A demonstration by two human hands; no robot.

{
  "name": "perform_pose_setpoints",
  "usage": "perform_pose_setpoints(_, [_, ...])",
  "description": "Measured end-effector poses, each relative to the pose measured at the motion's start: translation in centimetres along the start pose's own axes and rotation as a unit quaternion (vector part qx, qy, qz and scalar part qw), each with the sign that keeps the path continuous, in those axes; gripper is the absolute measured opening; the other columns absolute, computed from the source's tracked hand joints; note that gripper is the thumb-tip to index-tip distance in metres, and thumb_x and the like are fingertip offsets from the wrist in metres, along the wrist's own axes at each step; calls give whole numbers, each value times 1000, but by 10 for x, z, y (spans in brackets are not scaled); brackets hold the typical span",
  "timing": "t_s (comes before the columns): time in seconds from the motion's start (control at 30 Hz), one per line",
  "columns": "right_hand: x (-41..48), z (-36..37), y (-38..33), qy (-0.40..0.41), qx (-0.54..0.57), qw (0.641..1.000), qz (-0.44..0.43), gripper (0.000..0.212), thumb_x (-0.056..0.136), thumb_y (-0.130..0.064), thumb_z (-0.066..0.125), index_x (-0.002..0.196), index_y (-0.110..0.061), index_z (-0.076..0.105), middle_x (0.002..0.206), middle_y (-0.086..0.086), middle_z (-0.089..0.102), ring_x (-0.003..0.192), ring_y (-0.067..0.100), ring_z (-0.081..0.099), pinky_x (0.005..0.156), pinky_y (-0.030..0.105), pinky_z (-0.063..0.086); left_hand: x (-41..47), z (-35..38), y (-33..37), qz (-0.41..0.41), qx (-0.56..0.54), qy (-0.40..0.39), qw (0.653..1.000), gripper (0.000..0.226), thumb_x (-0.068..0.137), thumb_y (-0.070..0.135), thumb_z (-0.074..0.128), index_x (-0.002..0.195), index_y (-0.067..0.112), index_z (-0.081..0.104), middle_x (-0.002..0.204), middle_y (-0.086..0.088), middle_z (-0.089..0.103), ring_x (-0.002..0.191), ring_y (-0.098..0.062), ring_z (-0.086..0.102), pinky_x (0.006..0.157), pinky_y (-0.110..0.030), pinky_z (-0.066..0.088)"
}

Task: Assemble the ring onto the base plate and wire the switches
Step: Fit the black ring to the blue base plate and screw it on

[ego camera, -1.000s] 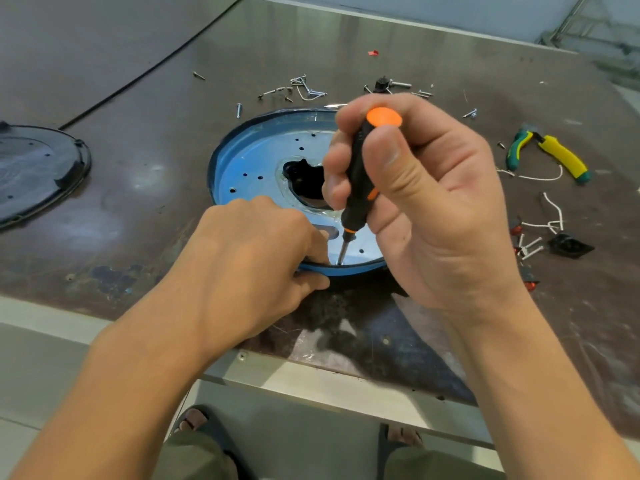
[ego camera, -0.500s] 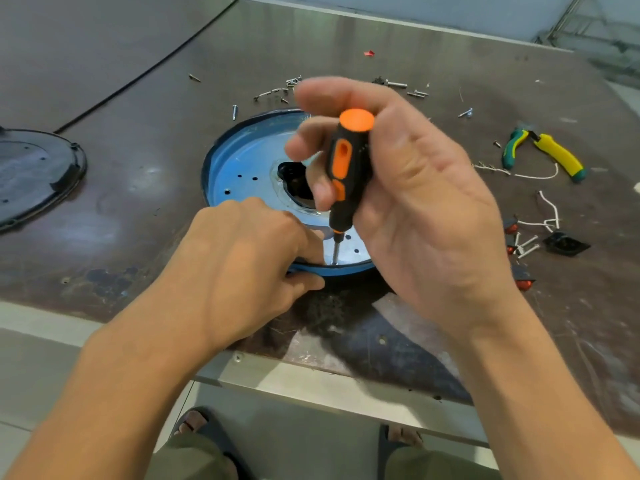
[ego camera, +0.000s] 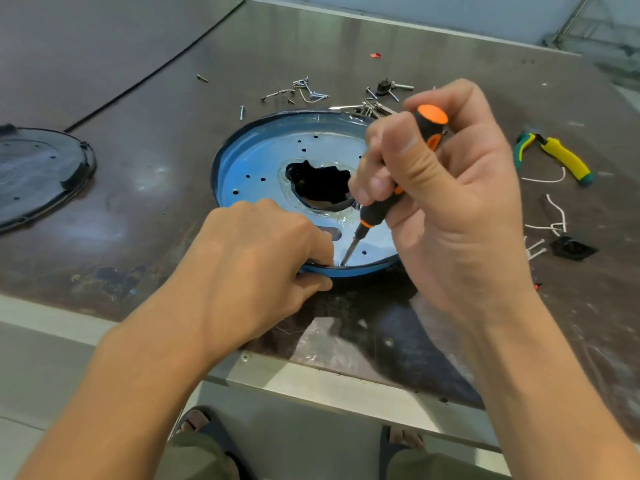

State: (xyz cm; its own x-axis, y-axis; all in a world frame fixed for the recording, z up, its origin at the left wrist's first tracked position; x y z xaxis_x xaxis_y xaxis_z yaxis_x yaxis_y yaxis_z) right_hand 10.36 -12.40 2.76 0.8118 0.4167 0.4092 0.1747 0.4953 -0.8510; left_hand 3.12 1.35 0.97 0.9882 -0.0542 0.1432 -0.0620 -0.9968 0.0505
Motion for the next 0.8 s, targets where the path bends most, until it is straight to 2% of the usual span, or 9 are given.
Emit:
perform_pose_setpoints(0.03, [0,1,0,-27,9,999,16,3,99,-13,51,96,-13,50,79,10,56,59,19,49,64,37,41,0,0,0,-2,2,1,1000,29,80,62,54,96,41,68,99,17,73,91,-16,67,67,-34,55])
perform_pose_setpoints(0.13, [-1,2,-2,-70,37,996,49,32,105,-22,29,108,-6,57,95,15,64,69,23,47,70,35,40,0,-1,0,-7,-4,4,1000,32,77,60,55,98,42,71,97,15,75,92,-19,69,67,-36,56])
perform_pose_setpoints(0.2, [-3,2,-3,-83,28,995,44,30,105,-15,31,107,-4,59,102,15,66,76,25,52,75,35,44,0,-3,1,-5,-9,-2,1000,29,78,58,61,100,43,72,98,13,75,92,-20,69,68,-38,57])
perform_pose_setpoints(0.3, [-5,4,-1,-79,-8,997,7,8,99,-3,51,101,-7,58,95,10,70,83,27,68,81,38,53,1,-2,1,-2,4,-1,1000,31,80,60,60,106,46,69,104,15,74,95,-18,68,71,-37,57])
perform_pose_setpoints(0.43, [-3,4,1,-24,-8,1000,2,15,91,-1,63,96,-10,52,74,8,62,61,20,60,63,34,47,0,-1,0,0,16,0,1000,30,83,62,57,106,46,67,102,17,73,92,-15,67,69,-34,57])
perform_pose_setpoints(0.53, [-1,1,0,-51,16,998,23,10,100,-20,56,103,-11,55,76,8,55,63,18,49,65,34,40,0,-1,-1,0,11,2,1000,30,84,62,55,106,45,66,105,18,72,97,-14,66,71,-35,56])
perform_pose_setpoints(0.57, [0,1,-1,-60,31,997,38,20,104,-26,47,109,-9,57,79,8,56,65,19,48,67,33,39,0,-1,-1,0,9,5,1000,30,83,62,55,106,44,66,106,18,72,98,-15,66,72,-35,56])
perform_pose_setpoints(0.67, [0,-2,-3,-74,50,994,64,38,106,-21,29,114,-3,61,87,10,61,73,22,53,72,33,42,-1,-1,1,-1,5,12,1000,29,83,60,59,106,43,69,106,16,73,96,-15,67,71,-34,57])
perform_pose_setpoints(0.8, [-4,2,0,-82,11,996,25,23,106,-12,37,100,-6,59,89,9,71,87,30,69,72,34,45,-1,0,1,-4,-7,13,1000,29,81,56,65,105,42,71,104,14,74,92,-18,69,69,-34,57])
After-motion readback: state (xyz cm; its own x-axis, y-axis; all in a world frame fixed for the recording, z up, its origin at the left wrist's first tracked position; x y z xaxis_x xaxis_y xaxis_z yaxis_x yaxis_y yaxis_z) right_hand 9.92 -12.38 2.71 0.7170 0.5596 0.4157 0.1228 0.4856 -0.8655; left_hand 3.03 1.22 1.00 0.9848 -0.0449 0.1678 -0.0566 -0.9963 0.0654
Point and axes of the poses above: each hand's wrist, its own x-axis towards the middle knuckle, its own z-axis out of the palm, y = z × x, the point moved 1 cm from there along x, towards the middle knuckle
